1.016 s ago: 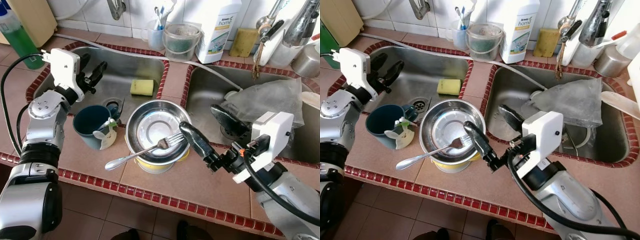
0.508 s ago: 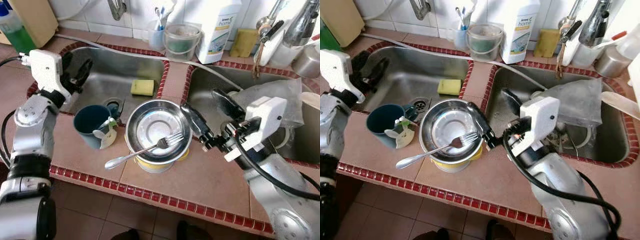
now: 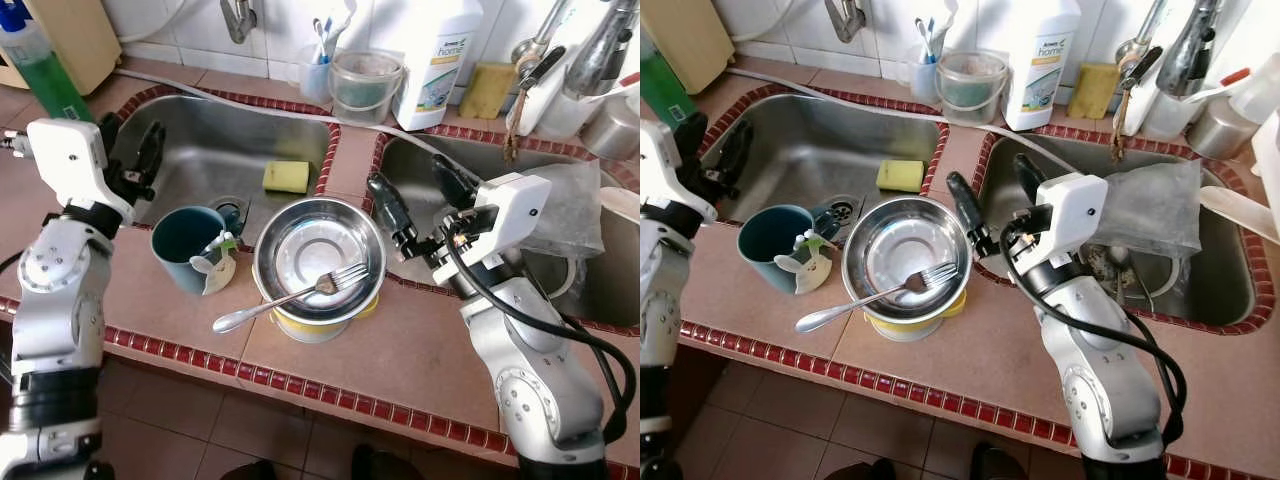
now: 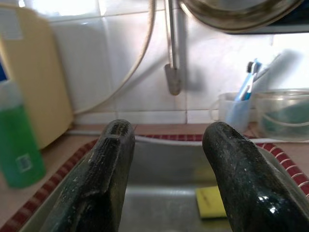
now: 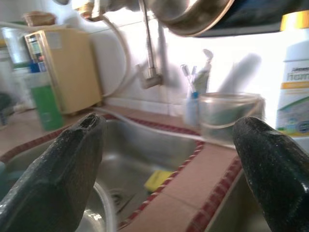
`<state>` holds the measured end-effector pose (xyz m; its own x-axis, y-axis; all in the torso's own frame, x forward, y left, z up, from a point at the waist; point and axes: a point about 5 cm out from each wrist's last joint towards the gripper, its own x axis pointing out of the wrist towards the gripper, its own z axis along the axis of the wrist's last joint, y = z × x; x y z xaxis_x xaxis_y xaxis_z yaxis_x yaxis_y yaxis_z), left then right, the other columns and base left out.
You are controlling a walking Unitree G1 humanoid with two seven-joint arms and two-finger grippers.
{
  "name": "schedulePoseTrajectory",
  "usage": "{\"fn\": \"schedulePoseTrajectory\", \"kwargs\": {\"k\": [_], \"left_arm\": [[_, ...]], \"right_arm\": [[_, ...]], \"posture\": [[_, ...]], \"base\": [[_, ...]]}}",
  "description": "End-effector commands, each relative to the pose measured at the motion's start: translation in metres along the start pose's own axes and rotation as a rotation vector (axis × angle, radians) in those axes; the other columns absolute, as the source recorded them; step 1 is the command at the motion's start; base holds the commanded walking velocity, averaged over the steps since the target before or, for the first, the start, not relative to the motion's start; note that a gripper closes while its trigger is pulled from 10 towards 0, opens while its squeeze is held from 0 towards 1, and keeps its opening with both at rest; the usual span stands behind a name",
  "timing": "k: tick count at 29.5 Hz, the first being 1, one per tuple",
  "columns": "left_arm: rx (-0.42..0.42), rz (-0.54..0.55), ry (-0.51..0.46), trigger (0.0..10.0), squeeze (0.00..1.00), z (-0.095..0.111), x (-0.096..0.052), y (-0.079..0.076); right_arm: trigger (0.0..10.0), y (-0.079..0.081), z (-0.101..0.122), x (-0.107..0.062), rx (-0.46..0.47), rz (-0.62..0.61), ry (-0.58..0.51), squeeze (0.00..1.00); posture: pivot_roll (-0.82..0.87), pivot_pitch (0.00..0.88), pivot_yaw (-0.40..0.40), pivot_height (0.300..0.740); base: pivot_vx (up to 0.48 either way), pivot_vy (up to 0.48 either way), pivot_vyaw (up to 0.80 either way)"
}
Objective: Kitchen organization
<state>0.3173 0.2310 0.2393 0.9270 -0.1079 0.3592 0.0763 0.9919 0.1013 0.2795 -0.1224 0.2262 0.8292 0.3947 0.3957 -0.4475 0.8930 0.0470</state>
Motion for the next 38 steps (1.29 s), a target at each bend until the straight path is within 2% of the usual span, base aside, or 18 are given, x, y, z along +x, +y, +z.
{"fn": "schedulePoseTrajectory", "kwargs": {"k": [1,6,13,20,23,25,29,38], "left_arm": [[-0.003,0.063,0.035,10.0,0.0,-0.004,-0.005,-0.002],[0.034,0.07,0.048,10.0,0.0,-0.008,-0.014,-0.012],[0.016,0.086,0.035,10.0,0.0,-0.004,-0.026,-0.023],[0.047,0.099,0.021,10.0,0.0,0.0,-0.034,-0.023],[0.021,0.102,0.02,10.0,0.0,-0.002,-0.041,-0.026],[-0.018,0.099,0.026,10.0,0.0,-0.006,-0.048,-0.033],[-0.029,0.066,0.006,10.0,0.0,-0.009,-0.052,-0.04],[-0.015,0.048,-0.03,10.0,0.0,-0.011,-0.052,-0.037]], "right_arm": [[10.0,-0.002,-0.001,0.004,-0.012,-0.011,-0.024,0.0],[10.0,0.002,-0.005,0.008,-0.009,0.017,-0.039,0.0],[10.0,0.007,-0.01,0.01,-0.01,0.056,-0.051,0.0],[10.0,0.004,-0.016,0.01,-0.02,0.036,-0.039,0.0],[10.0,0.0,-0.02,0.009,-0.039,0.01,-0.034,0.0],[10.0,-0.004,-0.02,0.009,-0.068,-0.018,-0.04,0.0],[10.0,-0.005,-0.02,0.01,-0.091,-0.037,-0.053,0.0],[10.0,-0.006,-0.021,0.012,-0.106,-0.052,-0.071,0.0]], "posture": [[-0.03,0.146,-0.017,0.74],[-0.02,0.135,-0.028,0.74],[-0.01,0.124,-0.037,0.74],[-0.01,0.115,-0.04,0.74],[-0.01,0.11,-0.041,0.74],[-0.01,0.108,-0.04,0.74],[-0.01,0.104,-0.037,0.74],[-0.02,0.096,-0.034,0.74]], "base": [[0.0,0.0,0.0],[0.0,0.0,0.0],[0.0,0.0,0.0],[0.0,0.0,0.0],[0.0,0.0,0.0],[0.0,0.0,0.0],[0.0,0.0,0.0],[0.0,0.0,0.0]]}}
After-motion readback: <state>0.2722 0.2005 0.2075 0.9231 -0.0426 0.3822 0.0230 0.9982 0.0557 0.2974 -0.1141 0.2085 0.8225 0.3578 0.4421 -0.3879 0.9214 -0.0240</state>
